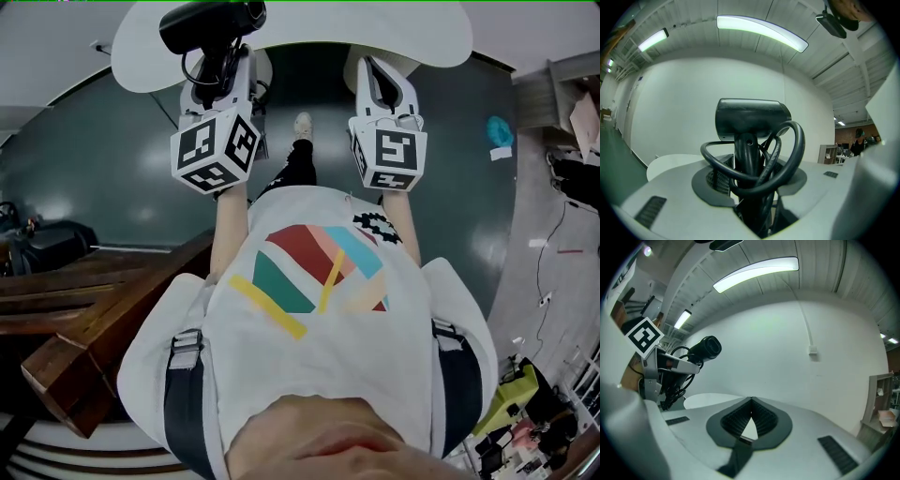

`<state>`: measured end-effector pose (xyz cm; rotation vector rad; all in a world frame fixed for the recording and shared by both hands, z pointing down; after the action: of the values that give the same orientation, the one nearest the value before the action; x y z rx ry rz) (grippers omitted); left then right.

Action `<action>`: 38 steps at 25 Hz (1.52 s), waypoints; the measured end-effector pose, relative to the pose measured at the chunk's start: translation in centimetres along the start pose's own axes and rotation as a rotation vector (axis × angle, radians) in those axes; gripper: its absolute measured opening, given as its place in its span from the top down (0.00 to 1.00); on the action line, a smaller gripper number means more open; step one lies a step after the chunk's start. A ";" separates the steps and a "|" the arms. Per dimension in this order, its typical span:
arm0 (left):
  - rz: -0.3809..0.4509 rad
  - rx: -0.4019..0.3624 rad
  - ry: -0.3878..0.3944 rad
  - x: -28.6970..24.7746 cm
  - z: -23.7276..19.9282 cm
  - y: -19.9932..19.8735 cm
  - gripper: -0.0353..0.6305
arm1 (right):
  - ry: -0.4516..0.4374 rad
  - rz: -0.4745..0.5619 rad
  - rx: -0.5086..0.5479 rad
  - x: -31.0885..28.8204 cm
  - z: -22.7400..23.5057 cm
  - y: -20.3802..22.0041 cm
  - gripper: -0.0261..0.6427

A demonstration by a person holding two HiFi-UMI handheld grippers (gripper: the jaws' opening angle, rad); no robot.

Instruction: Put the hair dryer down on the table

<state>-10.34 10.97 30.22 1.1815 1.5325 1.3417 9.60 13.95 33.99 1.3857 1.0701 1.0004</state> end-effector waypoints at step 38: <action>-0.038 -0.001 -0.003 -25.4 -11.7 -0.6 0.62 | -0.128 -0.091 0.032 -27.8 -0.6 -0.6 0.94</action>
<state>-14.50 -16.72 30.70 1.1469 1.5445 1.3153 2.13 -12.83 33.15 1.3951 1.0475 0.8209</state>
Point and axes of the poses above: the fingertips, and each gripper's own axes: x backward along the fingers, z to its right, y out of its underside, the point moved 1 cm from there along x, backward along the fingers, and after that the axes turned 7 degrees about z, right-handed, at the moved point
